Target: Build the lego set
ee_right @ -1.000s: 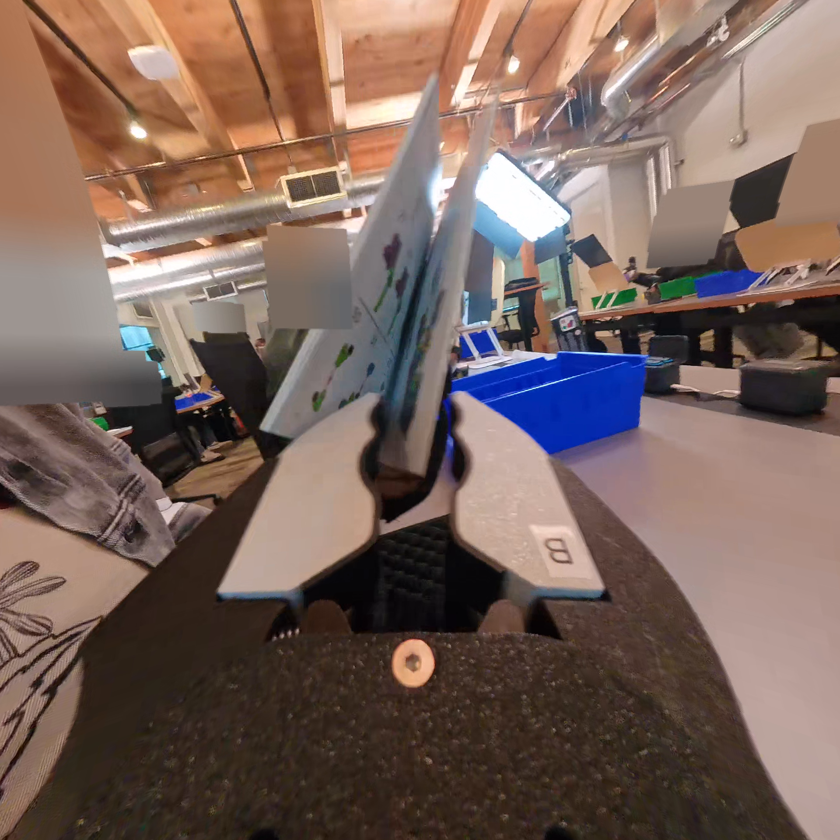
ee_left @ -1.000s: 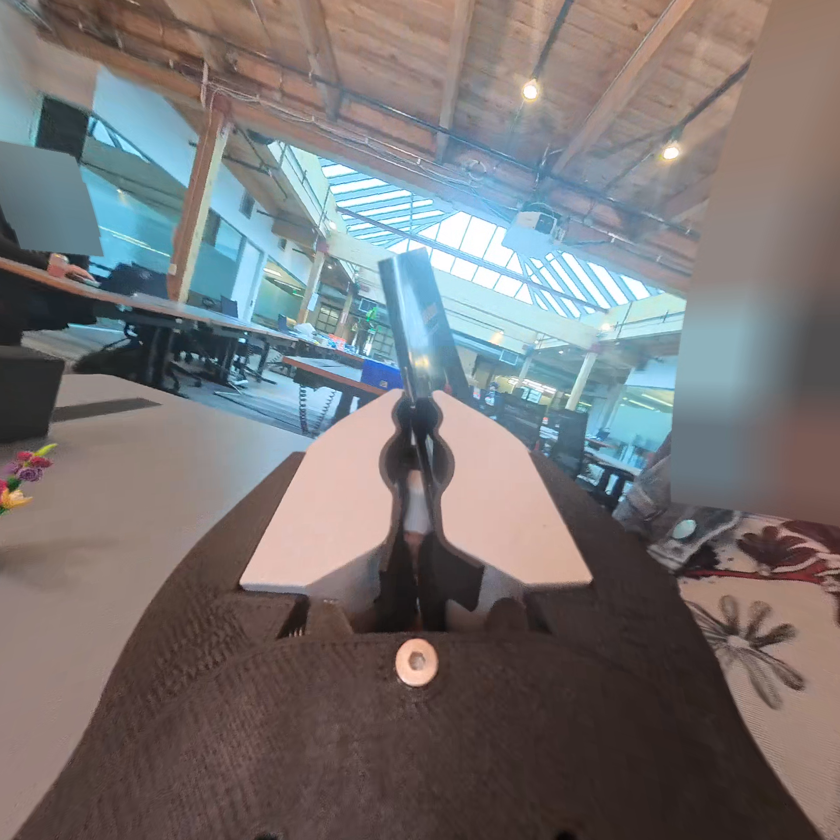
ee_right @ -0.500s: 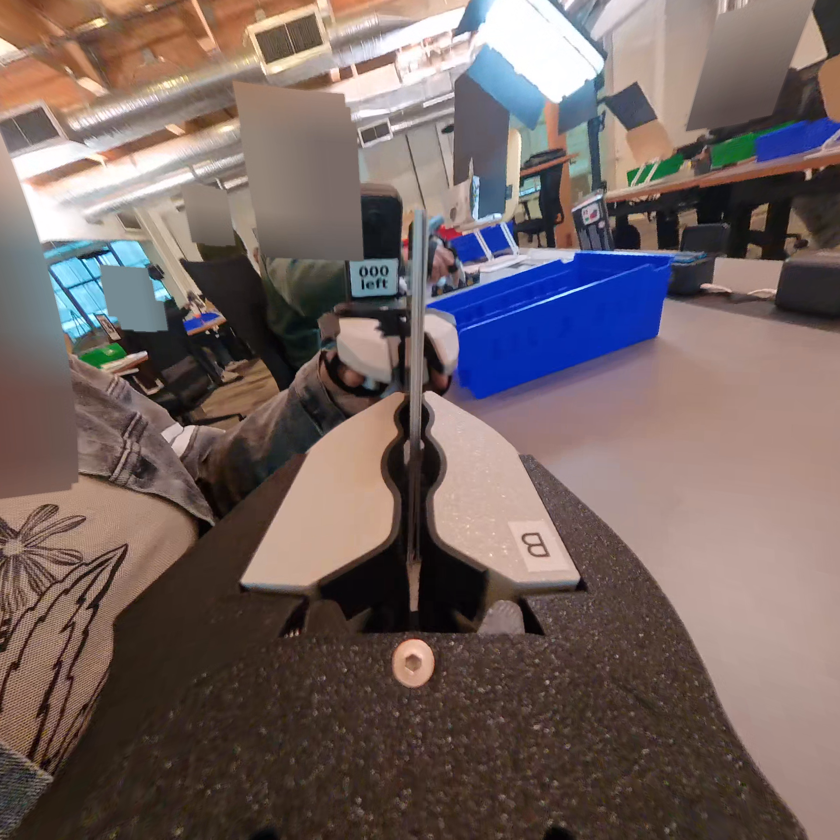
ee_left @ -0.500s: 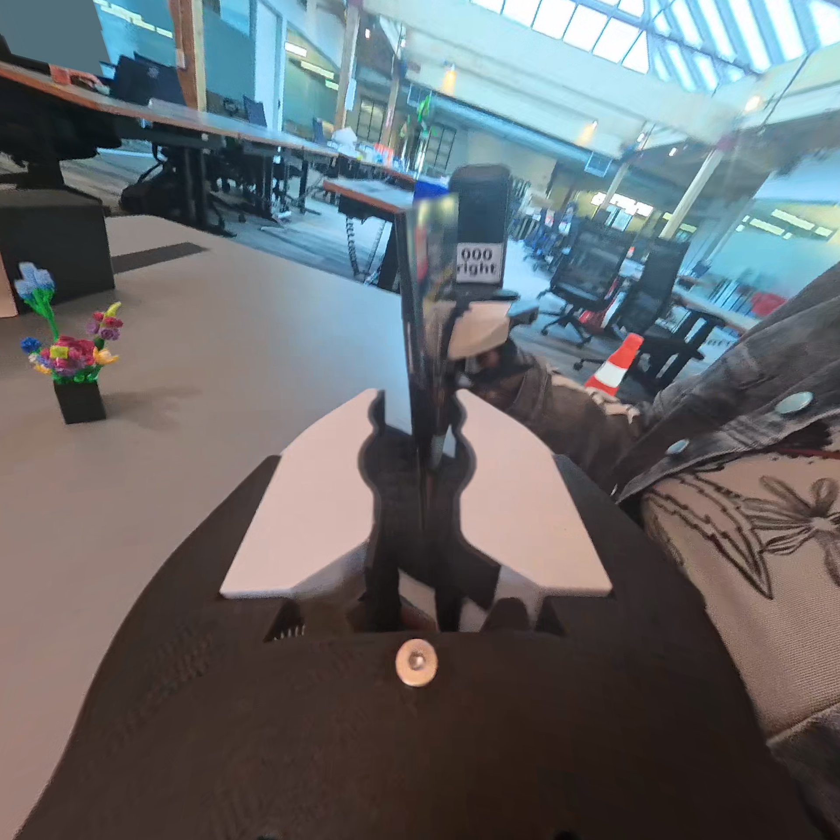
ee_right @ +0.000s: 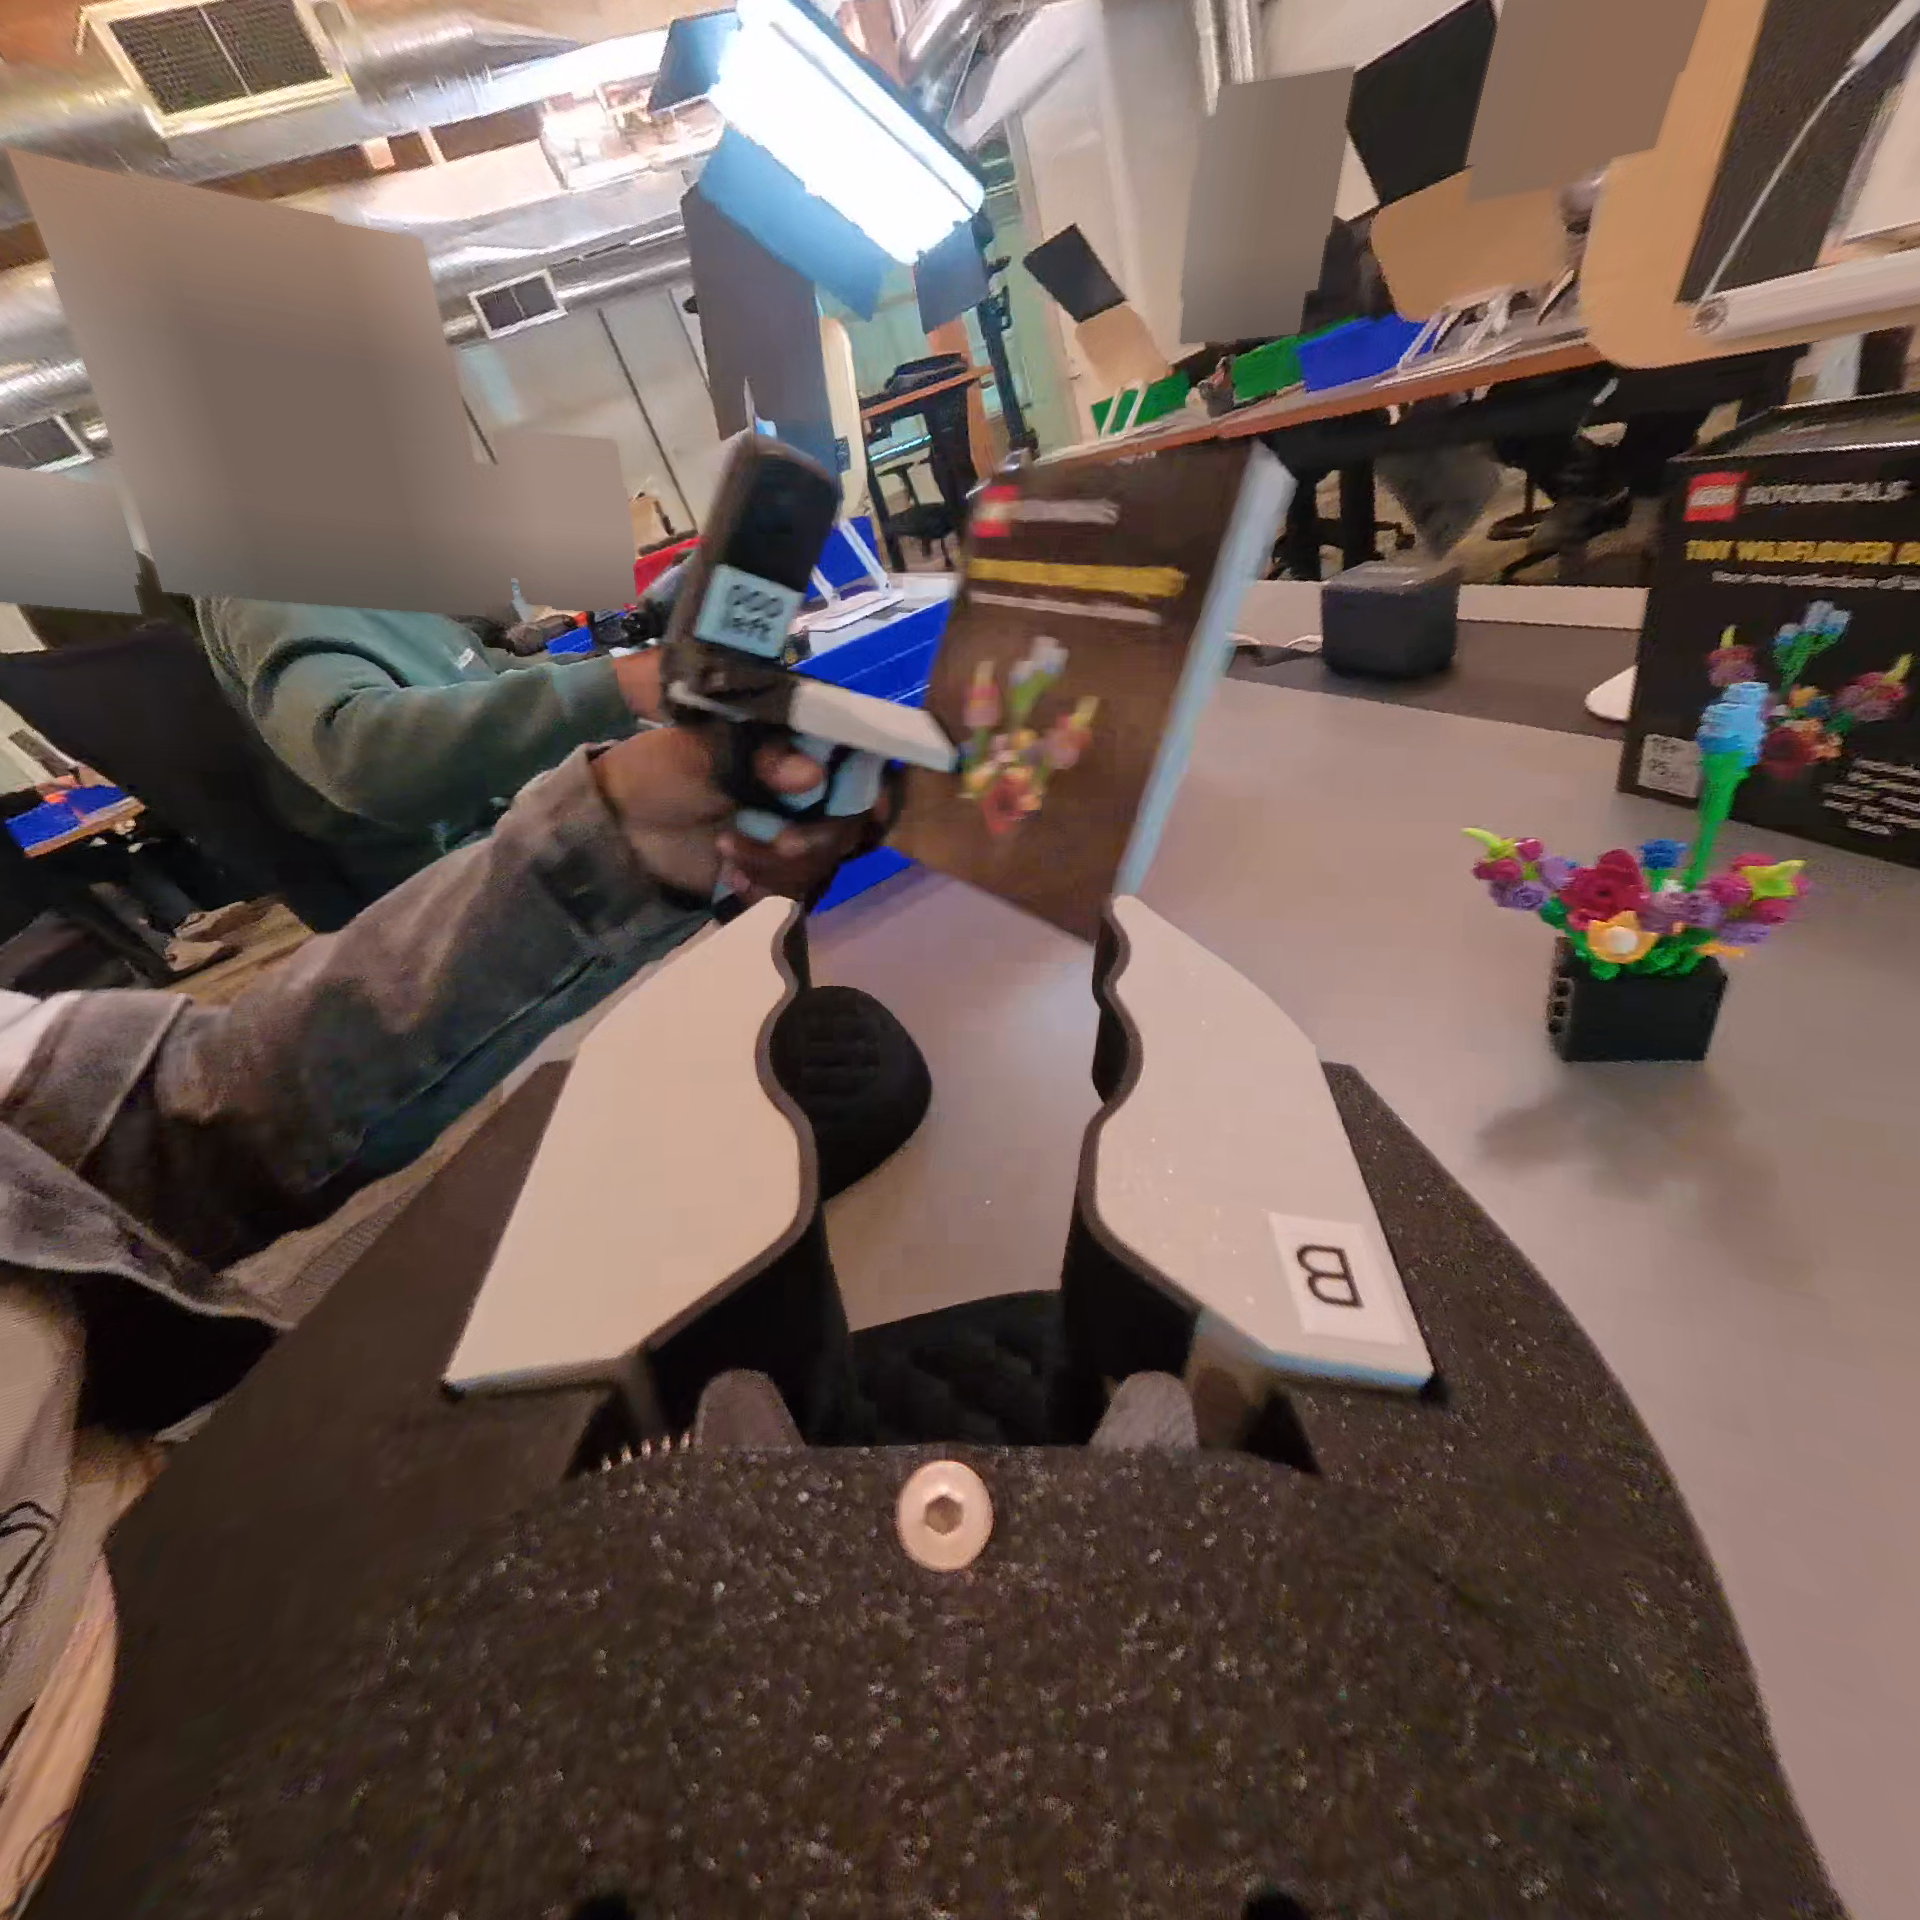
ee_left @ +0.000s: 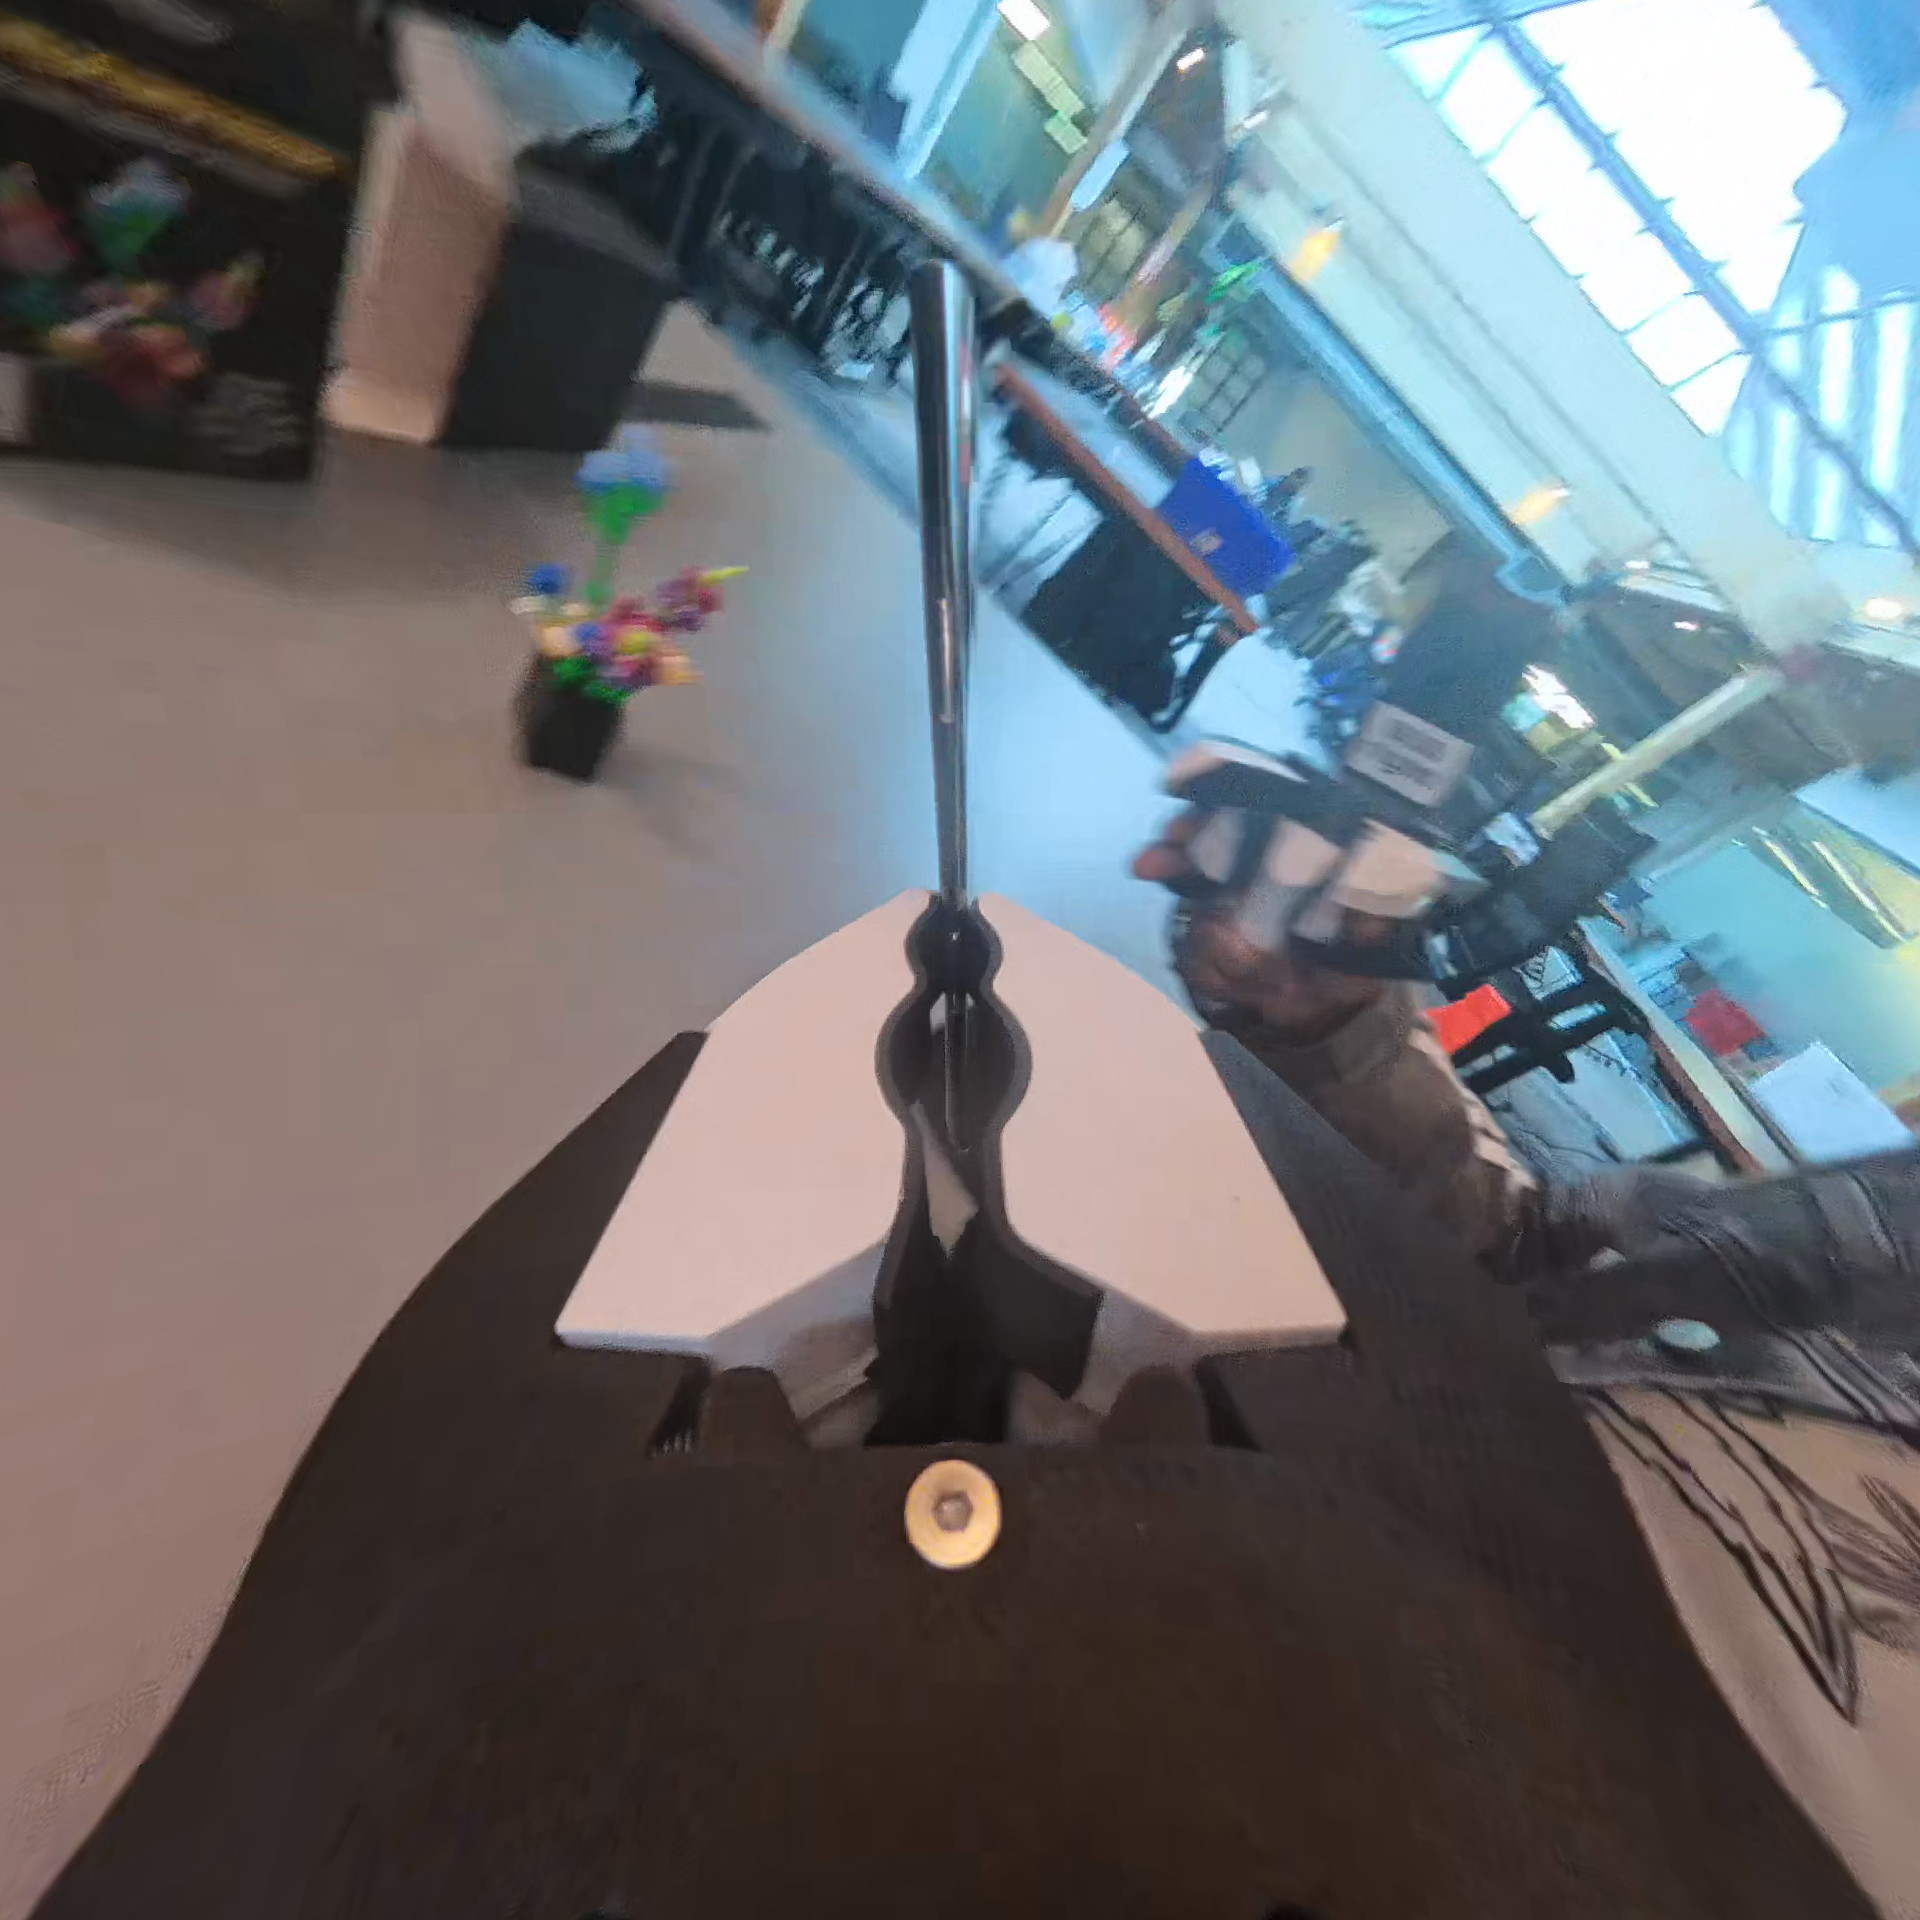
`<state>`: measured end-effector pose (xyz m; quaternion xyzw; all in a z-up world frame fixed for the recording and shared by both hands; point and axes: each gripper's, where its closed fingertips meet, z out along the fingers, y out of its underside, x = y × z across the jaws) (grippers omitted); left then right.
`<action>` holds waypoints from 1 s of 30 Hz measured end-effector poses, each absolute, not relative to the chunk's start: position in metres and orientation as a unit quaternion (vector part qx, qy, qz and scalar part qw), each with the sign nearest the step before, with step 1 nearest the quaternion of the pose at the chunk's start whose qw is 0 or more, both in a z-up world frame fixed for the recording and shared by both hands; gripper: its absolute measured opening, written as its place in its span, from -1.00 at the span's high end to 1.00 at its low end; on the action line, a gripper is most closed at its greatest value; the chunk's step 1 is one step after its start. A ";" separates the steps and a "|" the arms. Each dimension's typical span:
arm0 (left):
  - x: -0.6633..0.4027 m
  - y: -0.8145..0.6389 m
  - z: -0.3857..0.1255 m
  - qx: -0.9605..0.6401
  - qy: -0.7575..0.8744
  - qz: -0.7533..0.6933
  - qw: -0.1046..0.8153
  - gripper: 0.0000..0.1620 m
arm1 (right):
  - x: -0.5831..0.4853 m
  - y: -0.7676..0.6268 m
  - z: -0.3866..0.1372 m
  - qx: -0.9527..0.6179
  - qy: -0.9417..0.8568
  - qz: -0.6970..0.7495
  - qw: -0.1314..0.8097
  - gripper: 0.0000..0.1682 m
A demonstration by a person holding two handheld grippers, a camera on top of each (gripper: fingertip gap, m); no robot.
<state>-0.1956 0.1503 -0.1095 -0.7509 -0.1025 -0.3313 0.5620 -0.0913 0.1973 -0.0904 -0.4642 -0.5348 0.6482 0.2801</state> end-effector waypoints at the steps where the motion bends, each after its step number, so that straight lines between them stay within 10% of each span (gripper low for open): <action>1: -0.214 0.159 -0.117 -0.765 -0.119 -0.321 0.546 0.96 | -0.090 0.201 -0.092 -0.467 -0.532 0.647 0.284 0.39; 17: -0.325 0.211 -0.223 -0.830 -0.292 -0.320 0.352 0.93 | -0.100 0.237 -0.131 -0.534 -0.536 0.577 0.308 0.37; 25: -0.334 0.200 -0.233 -0.886 -0.257 -0.189 0.337 0.62 | -0.125 0.283 -0.144 -0.594 -0.516 0.448 0.424 -0.12; 30: -0.333 0.192 -0.217 -0.900 -0.212 -0.093 0.368 0.22 | -0.160 0.307 -0.190 -0.631 -0.580 0.399 0.327 -0.03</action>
